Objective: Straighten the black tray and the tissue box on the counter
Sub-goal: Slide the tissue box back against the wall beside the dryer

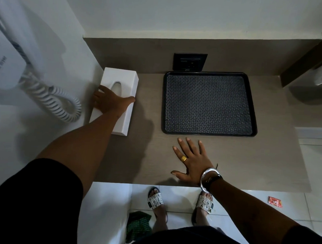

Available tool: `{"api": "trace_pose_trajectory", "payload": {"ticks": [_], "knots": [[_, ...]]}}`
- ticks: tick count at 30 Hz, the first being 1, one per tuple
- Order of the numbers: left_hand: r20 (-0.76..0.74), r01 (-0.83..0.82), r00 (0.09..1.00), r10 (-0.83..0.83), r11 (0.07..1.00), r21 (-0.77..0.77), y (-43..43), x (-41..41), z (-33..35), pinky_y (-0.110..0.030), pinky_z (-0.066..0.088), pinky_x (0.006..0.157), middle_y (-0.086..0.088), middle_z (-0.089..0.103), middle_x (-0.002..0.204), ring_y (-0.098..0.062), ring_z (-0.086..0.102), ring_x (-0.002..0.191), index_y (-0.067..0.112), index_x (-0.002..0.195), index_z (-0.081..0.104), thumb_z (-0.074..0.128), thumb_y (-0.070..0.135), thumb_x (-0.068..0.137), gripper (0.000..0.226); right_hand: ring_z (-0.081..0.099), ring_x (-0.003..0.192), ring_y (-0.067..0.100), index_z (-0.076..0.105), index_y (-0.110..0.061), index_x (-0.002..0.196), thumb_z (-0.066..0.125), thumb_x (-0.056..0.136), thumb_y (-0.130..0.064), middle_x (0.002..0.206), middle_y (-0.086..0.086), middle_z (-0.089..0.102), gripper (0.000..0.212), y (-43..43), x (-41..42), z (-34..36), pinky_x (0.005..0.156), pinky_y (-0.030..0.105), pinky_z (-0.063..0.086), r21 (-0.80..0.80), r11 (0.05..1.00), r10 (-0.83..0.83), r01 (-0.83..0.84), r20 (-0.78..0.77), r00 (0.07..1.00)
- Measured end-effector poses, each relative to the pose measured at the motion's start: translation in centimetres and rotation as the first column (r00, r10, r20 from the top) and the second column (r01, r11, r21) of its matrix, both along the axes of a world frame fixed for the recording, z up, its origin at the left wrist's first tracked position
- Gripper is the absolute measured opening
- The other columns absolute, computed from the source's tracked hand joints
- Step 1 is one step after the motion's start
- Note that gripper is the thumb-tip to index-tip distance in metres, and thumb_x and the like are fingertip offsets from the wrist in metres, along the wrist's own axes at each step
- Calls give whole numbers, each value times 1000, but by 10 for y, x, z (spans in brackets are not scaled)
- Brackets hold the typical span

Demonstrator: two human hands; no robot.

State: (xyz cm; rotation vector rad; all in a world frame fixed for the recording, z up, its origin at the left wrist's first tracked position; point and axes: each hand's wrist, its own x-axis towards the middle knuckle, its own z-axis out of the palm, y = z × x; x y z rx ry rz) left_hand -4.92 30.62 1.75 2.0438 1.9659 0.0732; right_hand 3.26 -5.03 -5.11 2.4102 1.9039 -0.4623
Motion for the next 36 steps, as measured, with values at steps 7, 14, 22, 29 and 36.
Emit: {"api": "trace_pose_trajectory", "payload": {"ticks": [7, 14, 22, 29, 36], "knots": [[-9, -58, 998, 58, 997, -44, 5, 7, -9, -56, 14, 115, -23, 20, 154, -41, 20, 142, 11, 151, 8, 78, 71, 48, 139, 16, 151, 35, 24, -28, 155, 26, 83, -84, 165, 7, 16, 92, 1, 2, 0, 117, 65, 9, -47, 999, -1, 0, -13, 1000], [30, 36, 999, -35, 999, -33, -9, 4, -12, -58, 8, 118, -23, 9, 159, -43, 9, 146, 10, 152, 1, 61, 80, 63, 128, 22, 149, 37, 29, -26, 154, 30, 83, -82, 163, 8, 22, 90, 3, 2, 3, 116, 66, 14, -55, 998, 1, -1, -11, 1000], [-174, 675, 738, -653, 720, 161, -49, -61, -21, -54, 0, 119, -18, -5, 161, -33, -5, 149, 15, 153, -3, 22, 89, 72, 113, 28, 146, 39, 33, -24, 152, 36, 83, -79, 162, 10, 27, 89, 2, 2, 2, 114, 67, 19, -61, 998, 8, -9, -13, 1000], [-174, 673, 740, -650, 715, 190, -48, -60, -20, -54, 5, 120, -18, 3, 161, -32, 3, 150, 14, 153, 3, 26, 86, 76, 108, 30, 145, 39, 35, -24, 151, 36, 83, -78, 161, 10, 30, 87, 3, 2, 3, 113, 67, 21, -63, 998, 9, -8, 8, 1000], [-220, 634, 773, -596, 745, 210, -26, -54, -24, -54, 8, 120, -17, 8, 161, -34, 7, 149, 15, 152, 7, 21, 87, 76, 106, 31, 145, 39, 34, -24, 152, 34, 85, -78, 161, 10, 30, 86, 3, 1, 5, 112, 67, 22, -80, 997, 14, -12, 27, 1000]]}}
